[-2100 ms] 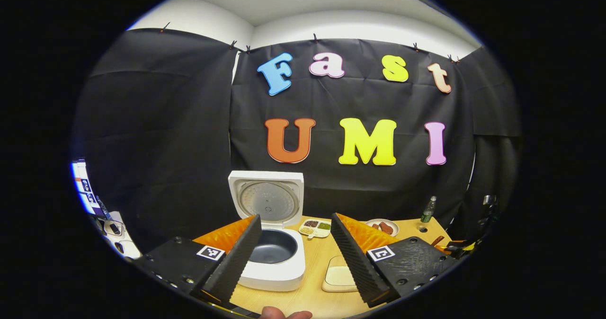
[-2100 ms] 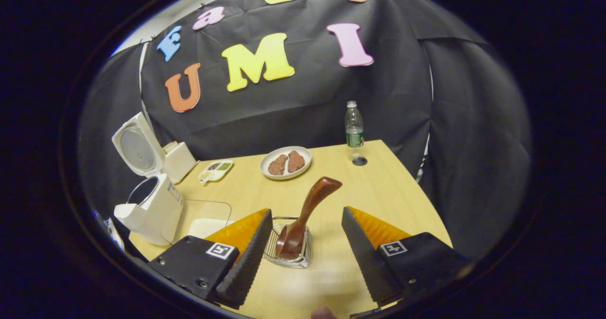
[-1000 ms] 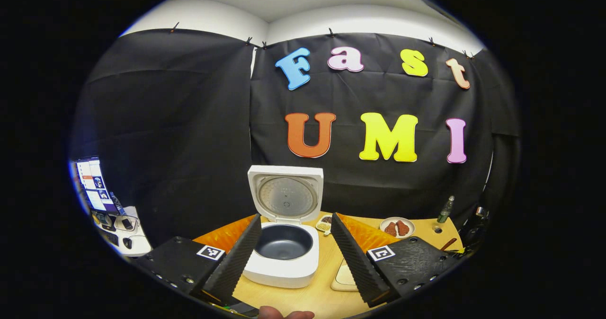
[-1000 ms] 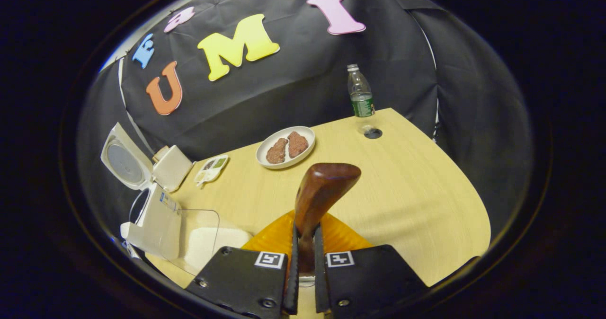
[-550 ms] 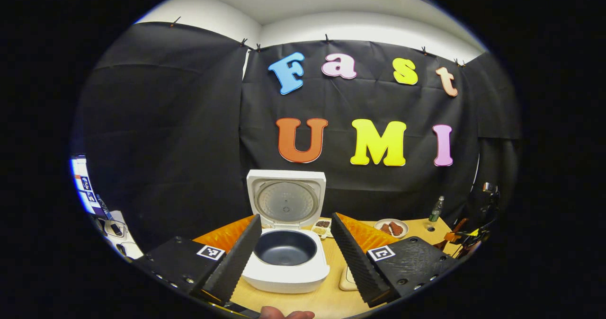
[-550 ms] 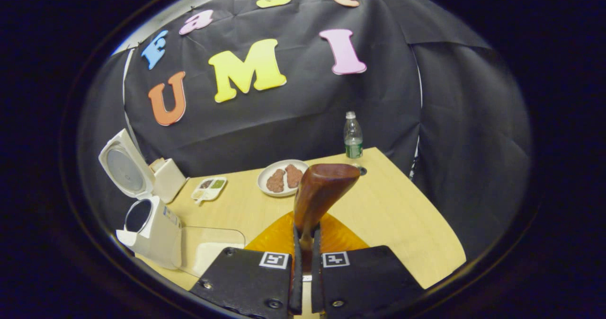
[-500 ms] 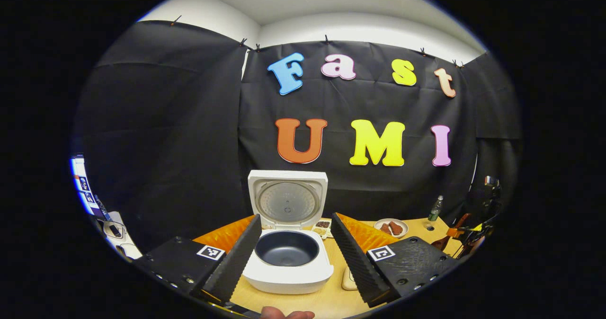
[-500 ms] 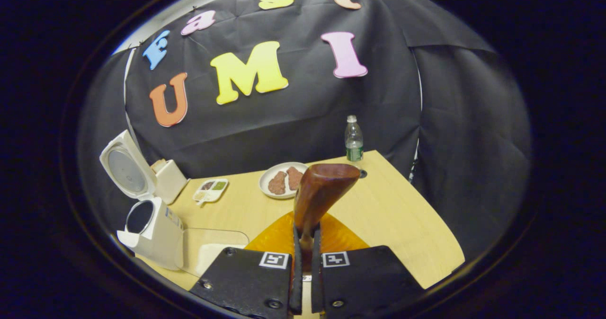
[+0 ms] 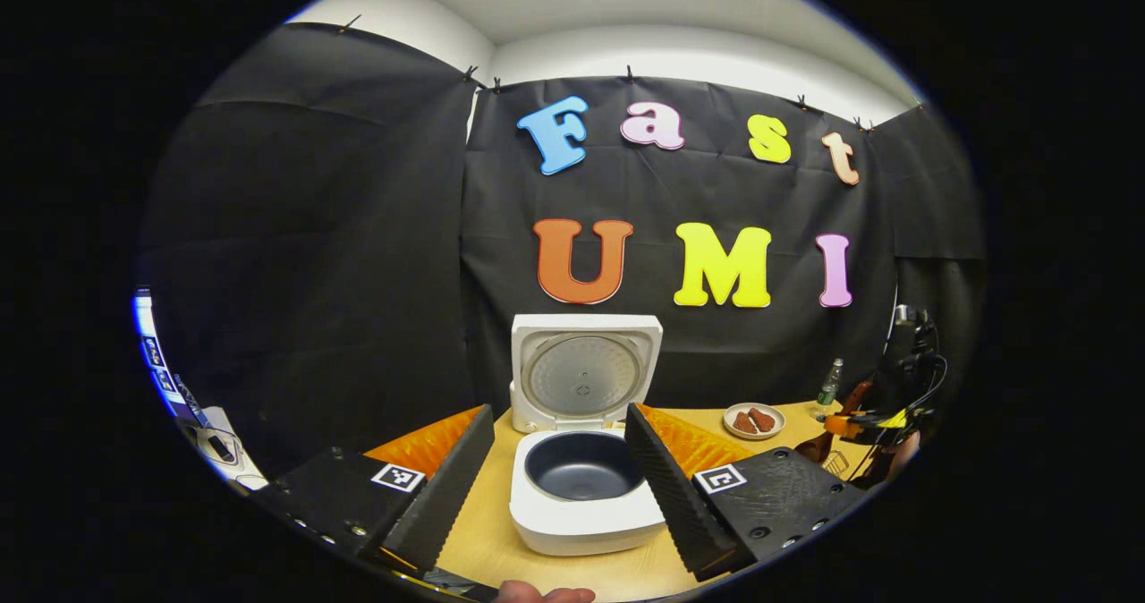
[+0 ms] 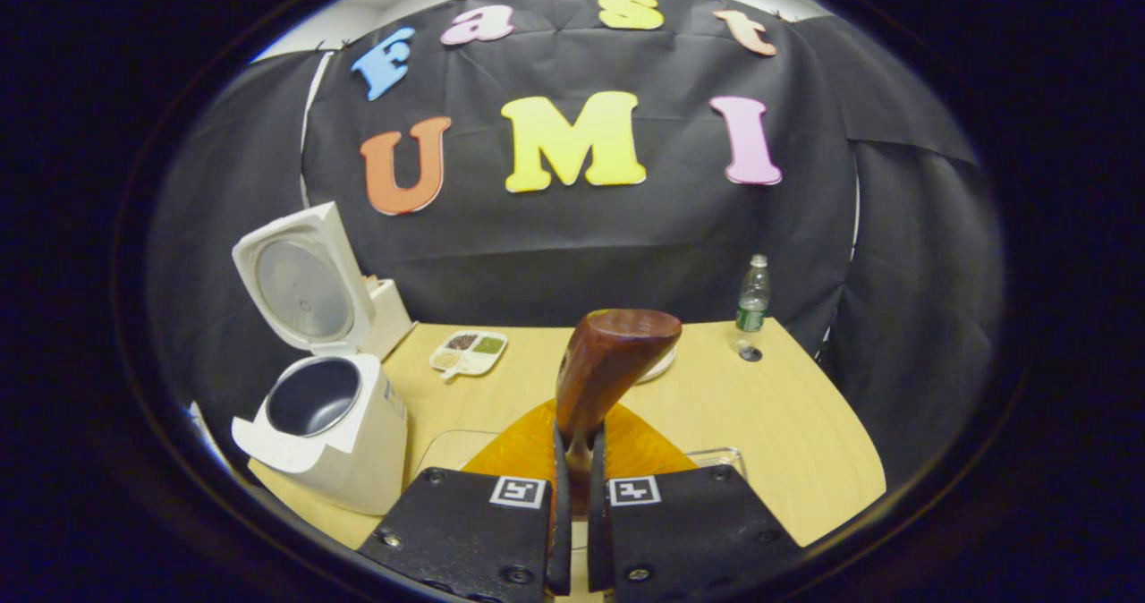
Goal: Close the left gripper, press the button to open the rice cooker; take a wooden spoon from the chopstick holder with the right hand, scoop a spoonful of rice and pour it into the rice cooker, then put the wooden spoon back into the chopstick holder.
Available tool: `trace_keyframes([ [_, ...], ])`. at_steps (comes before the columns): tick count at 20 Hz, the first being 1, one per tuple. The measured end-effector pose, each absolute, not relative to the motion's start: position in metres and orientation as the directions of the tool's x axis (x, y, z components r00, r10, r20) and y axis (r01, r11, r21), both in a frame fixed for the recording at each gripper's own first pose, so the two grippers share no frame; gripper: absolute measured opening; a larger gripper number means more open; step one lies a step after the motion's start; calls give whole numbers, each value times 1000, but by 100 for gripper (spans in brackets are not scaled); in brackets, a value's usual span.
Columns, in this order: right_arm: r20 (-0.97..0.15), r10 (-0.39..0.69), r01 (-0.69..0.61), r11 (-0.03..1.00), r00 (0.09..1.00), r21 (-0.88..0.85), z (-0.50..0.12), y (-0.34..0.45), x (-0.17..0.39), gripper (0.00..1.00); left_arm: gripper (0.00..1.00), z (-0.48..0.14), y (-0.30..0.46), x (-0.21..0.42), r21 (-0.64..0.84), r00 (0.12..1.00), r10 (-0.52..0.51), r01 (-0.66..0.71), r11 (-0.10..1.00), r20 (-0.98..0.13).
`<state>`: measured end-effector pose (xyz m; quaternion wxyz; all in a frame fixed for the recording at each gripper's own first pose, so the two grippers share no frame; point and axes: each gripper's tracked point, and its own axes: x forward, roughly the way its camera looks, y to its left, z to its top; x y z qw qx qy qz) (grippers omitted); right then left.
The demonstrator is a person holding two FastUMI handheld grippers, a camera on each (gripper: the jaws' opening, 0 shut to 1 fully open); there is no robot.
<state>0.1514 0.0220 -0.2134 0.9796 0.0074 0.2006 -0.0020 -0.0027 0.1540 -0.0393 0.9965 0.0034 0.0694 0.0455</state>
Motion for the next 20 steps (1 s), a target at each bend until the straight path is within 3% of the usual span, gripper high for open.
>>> trace_keyframes([
  [7,-420,-84,-16,973,904,-230,-281,40,167,12,94,-57,185,-7,14,976,109,-108,994,-188],
  [11,-439,-98,-10,971,893,-238,-303,51,166,12,94,-65,195,-8,24,972,112,-110,994,-207],
  [20,-509,117,10,971,853,239,-312,98,170,12,94,-68,205,-14,29,964,130,-127,991,-233],
])
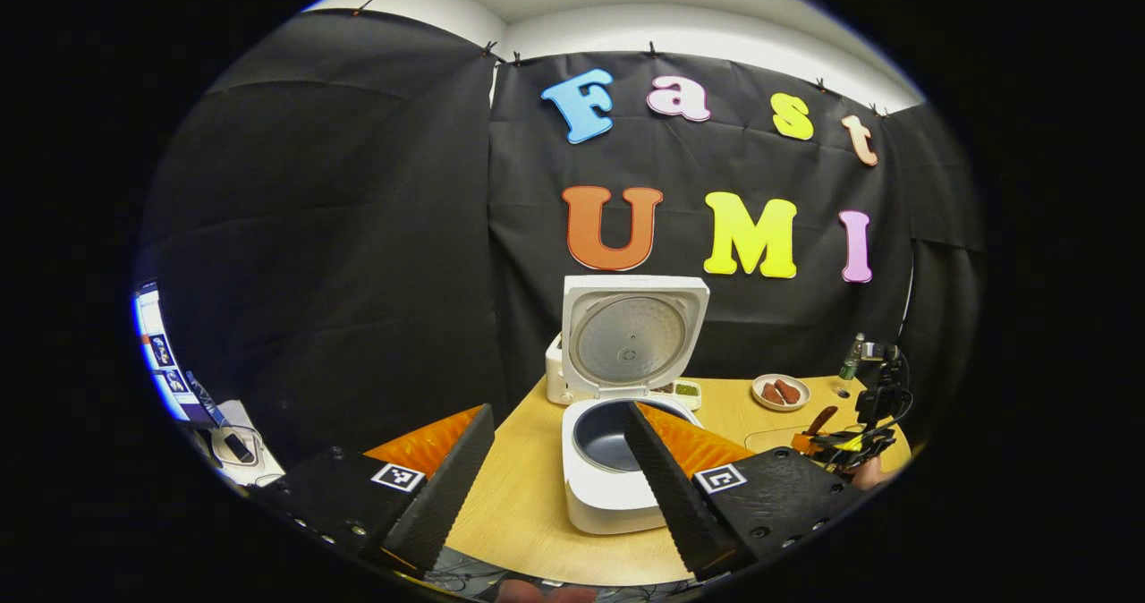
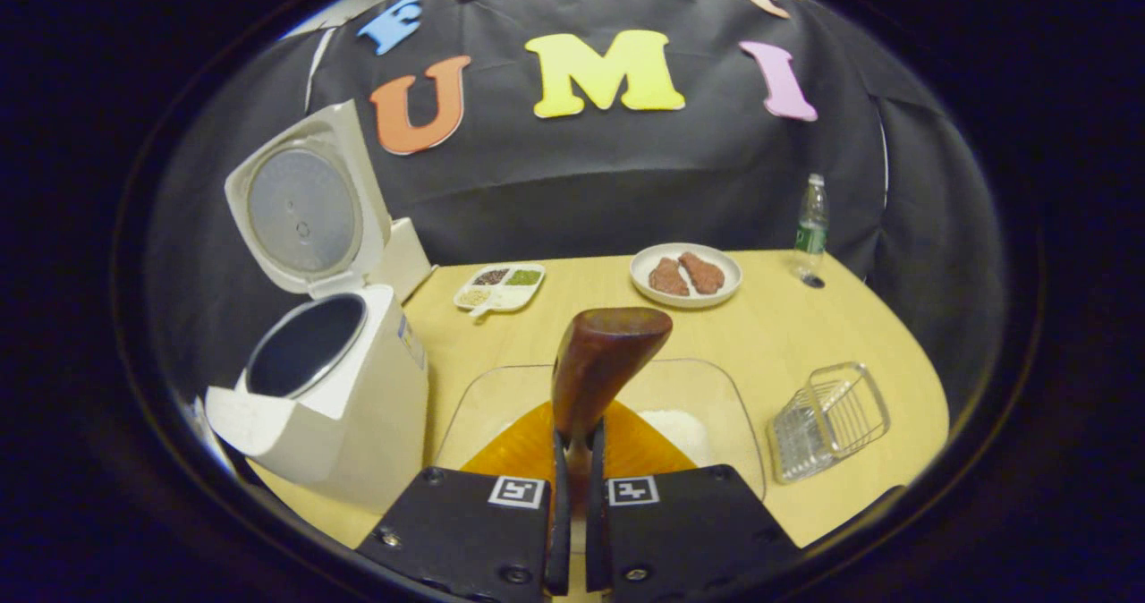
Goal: Close the left gripper, press the button to open the rice cooker; take a wooden spoon from the chopstick holder with the right hand, scoop a spoonful of rice and pour it into the rice cooker, then put the wooden spoon back into the chopstick holder.
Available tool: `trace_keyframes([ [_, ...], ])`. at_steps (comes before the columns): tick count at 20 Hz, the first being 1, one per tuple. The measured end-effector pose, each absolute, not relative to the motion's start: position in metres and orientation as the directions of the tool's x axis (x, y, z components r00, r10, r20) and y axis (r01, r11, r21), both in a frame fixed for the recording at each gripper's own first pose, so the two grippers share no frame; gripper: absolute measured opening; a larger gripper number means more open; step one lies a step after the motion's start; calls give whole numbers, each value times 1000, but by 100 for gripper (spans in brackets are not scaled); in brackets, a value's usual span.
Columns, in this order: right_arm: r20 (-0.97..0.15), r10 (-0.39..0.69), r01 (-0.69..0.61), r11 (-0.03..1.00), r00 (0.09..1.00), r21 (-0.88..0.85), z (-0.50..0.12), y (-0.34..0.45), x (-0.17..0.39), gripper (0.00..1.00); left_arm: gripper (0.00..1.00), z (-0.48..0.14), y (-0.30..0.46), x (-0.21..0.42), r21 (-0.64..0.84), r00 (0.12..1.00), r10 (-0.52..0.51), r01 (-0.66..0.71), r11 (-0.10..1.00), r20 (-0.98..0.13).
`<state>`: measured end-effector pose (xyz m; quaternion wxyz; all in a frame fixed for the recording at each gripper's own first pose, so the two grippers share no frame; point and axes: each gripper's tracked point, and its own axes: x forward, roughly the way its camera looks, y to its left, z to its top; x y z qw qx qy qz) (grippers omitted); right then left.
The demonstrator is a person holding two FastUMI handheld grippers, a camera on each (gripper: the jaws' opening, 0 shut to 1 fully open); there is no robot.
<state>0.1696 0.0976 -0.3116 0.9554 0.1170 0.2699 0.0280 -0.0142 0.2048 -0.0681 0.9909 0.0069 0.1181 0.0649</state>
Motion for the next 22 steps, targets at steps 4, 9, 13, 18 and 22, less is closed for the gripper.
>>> trace_keyframes([
  [4,-502,218,34,895,837,445,-309,110,173,12,94,-66,200,-14,31,963,125,-121,992,-239],
  [9,-493,276,176,704,825,688,-321,88,176,12,94,-60,187,-13,40,966,105,-99,994,-238],
  [13,-453,297,228,564,841,793,-323,69,172,12,94,-57,175,-8,50,967,87,-77,996,-241],
  [18,-366,295,229,409,883,883,-296,40,161,12,94,-51,155,2,45,970,52,-43,998,-237],
  [22,-253,295,179,255,922,950,-252,25,158,12,94,-46,146,10,29,974,31,-25,999,-226],
])
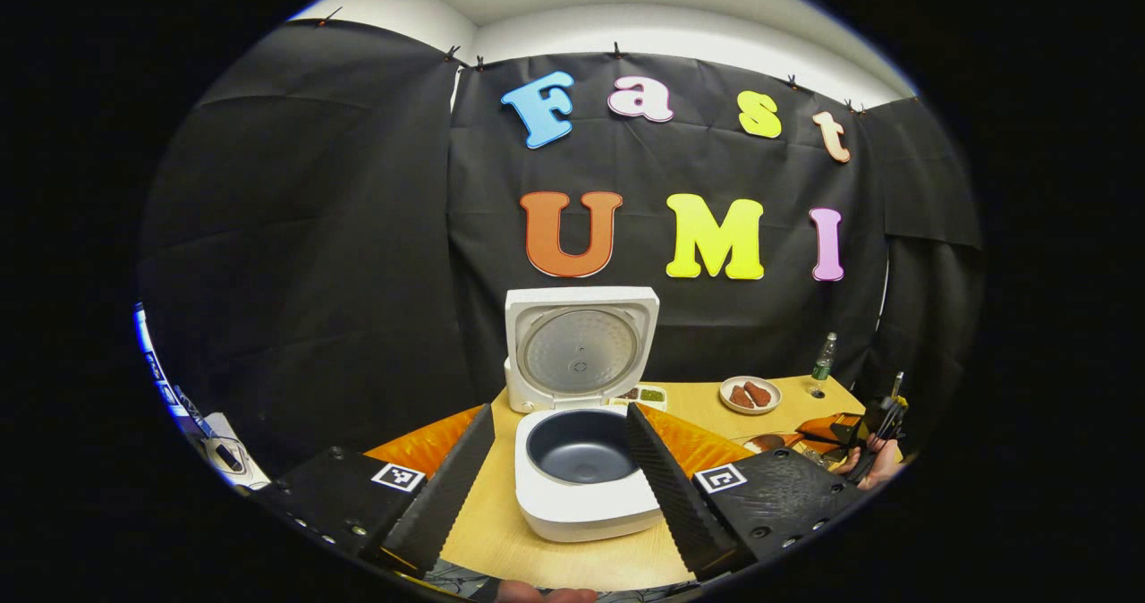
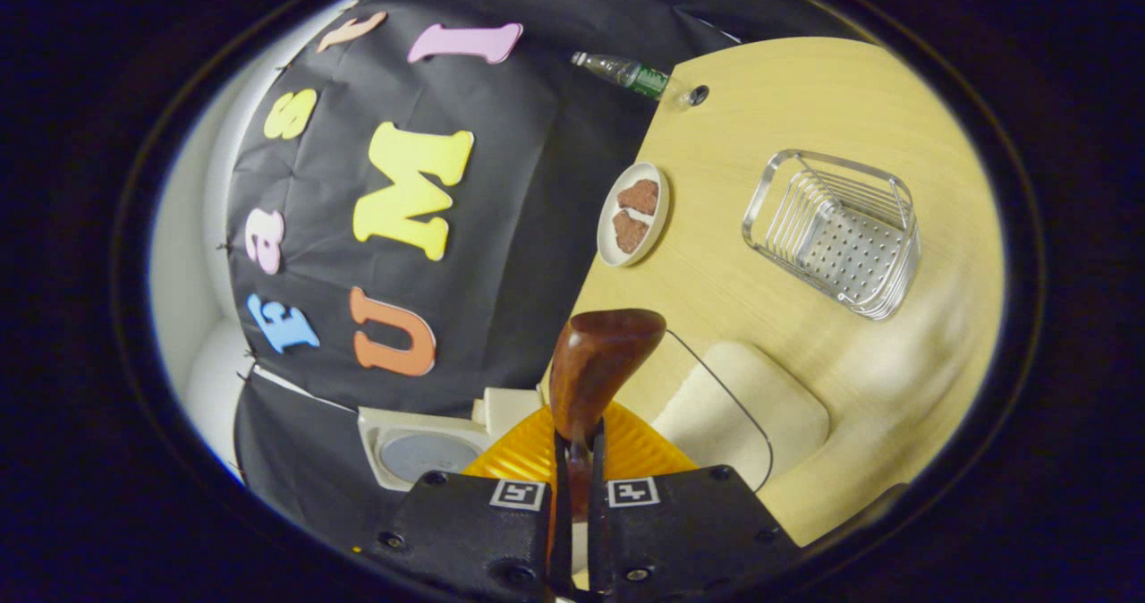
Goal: Close the left gripper, press the button to open the rice cooker; take a wooden spoon from the chopstick holder with the right hand, scoop a spoonful of rice and pour it into the rice cooker, then put the wooden spoon back into the chopstick holder.
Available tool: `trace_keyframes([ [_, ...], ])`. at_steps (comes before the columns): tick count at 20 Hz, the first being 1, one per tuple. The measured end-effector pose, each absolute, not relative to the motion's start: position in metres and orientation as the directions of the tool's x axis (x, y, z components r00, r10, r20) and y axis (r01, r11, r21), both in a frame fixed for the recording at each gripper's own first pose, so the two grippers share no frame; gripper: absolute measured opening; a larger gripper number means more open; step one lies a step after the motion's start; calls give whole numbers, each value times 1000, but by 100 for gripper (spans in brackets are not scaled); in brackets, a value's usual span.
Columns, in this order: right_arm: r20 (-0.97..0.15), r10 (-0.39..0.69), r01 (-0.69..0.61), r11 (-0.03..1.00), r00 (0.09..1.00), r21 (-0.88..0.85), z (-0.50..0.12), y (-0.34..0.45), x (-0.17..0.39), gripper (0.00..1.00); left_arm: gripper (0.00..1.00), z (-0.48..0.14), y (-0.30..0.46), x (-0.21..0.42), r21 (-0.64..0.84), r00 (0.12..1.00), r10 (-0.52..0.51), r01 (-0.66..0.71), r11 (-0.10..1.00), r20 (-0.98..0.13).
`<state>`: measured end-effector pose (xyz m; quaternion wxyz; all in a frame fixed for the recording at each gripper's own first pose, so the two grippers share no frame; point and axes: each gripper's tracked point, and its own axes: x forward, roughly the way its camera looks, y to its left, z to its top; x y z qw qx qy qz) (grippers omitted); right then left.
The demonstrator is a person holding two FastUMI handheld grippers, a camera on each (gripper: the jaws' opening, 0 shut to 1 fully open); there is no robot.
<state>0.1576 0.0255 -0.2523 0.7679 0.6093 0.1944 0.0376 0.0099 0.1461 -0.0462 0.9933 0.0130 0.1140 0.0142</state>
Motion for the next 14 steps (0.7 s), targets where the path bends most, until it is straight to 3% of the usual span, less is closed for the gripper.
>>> trace_keyframes([
  [10,-107,418,21,205,902,978,-154,106,191,12,94,-28,156,8,57,988,33,-25,998,-148],
  [14,-102,490,-48,284,866,958,-126,172,215,12,94,-30,169,-2,45,990,29,-23,999,-138],
])
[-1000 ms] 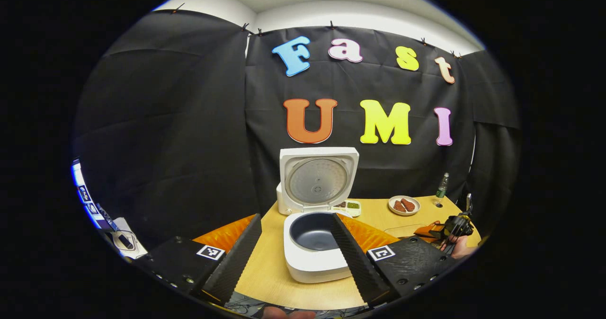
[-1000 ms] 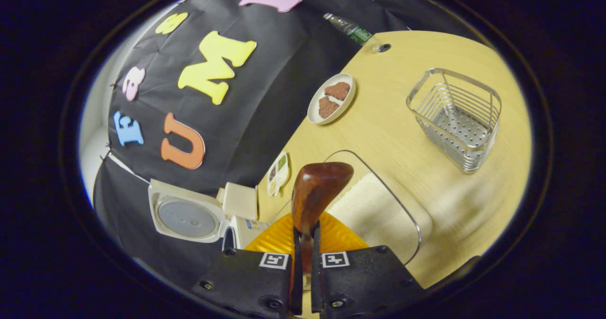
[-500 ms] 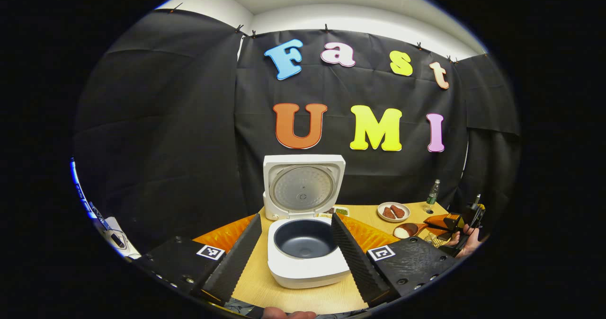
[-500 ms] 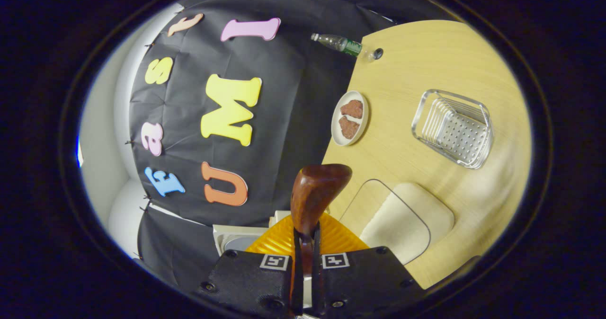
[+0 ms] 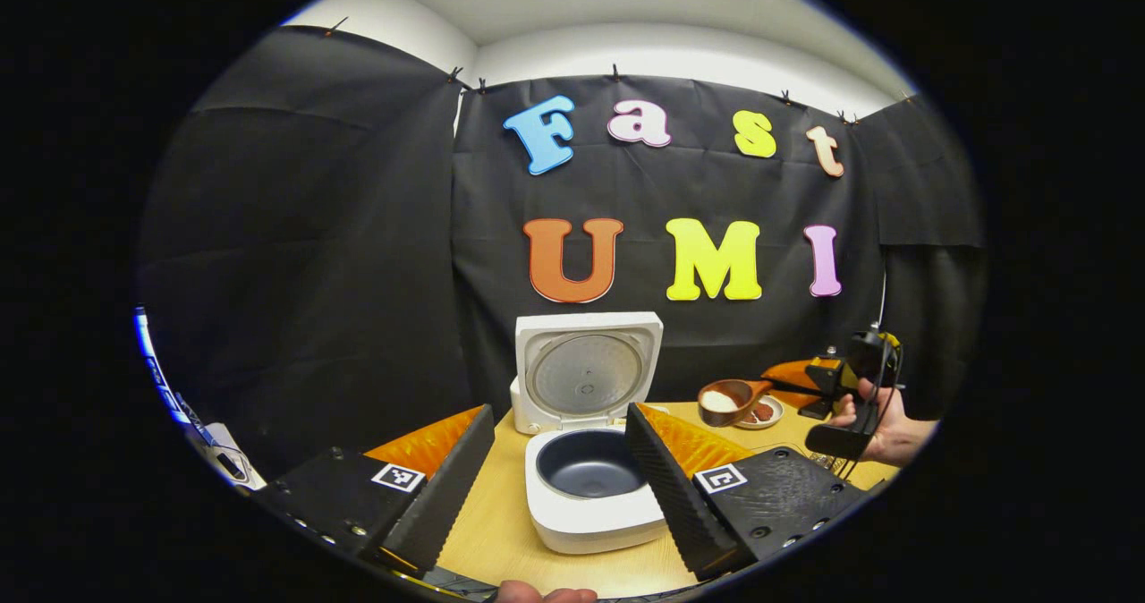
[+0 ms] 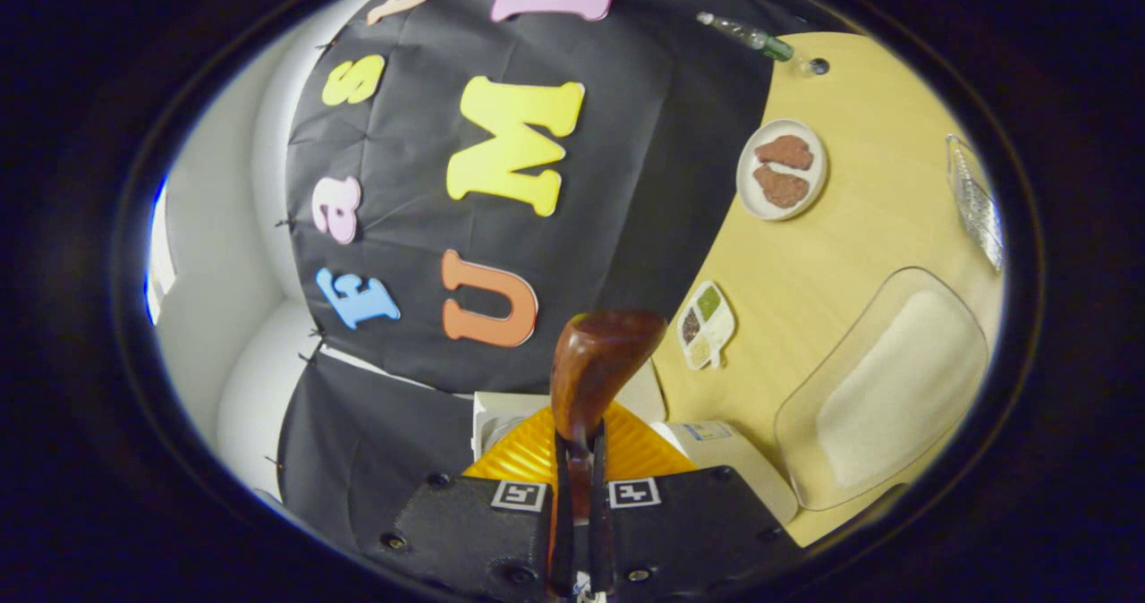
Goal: Close the left gripper, press the button to open the rice cooker; take a wooden spoon from the chopstick holder with the right hand, scoop a spoonful of rice and pour it into the rice cooker, then put the wooden spoon back into the chopstick holder.
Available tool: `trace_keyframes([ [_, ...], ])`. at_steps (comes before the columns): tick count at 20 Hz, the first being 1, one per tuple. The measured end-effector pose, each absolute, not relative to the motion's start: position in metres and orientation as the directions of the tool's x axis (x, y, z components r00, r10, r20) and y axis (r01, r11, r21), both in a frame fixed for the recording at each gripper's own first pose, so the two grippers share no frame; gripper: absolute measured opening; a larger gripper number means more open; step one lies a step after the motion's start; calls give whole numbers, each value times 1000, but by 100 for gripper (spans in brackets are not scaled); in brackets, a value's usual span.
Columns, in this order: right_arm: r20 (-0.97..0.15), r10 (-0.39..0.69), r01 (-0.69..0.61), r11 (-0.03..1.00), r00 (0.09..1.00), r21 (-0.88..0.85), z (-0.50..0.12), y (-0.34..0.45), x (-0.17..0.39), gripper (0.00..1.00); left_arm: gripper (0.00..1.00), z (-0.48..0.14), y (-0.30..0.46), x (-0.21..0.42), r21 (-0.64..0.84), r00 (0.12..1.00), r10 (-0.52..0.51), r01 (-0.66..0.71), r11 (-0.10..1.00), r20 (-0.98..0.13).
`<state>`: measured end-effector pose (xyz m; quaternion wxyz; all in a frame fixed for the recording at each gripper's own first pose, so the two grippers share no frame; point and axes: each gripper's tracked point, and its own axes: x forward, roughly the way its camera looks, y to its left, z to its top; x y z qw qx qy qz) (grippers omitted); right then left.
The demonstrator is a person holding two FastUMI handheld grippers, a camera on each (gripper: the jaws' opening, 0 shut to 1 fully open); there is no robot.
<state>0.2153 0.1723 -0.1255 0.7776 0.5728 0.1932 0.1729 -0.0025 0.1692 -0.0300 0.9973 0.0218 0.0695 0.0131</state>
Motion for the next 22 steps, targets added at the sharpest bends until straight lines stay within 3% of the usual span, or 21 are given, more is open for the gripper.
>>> trace_keyframes([
  [6,-213,534,-118,519,818,846,-135,256,232,9,94,-43,194,-15,43,990,30,-24,999,-140],
  [10,-298,513,-178,688,805,704,-149,291,235,12,94,-52,211,-19,28,987,47,-43,999,-152],
  [22,-419,415,-259,888,808,380,-183,322,244,12,94,-66,236,-32,16,983,75,-73,997,-170],
])
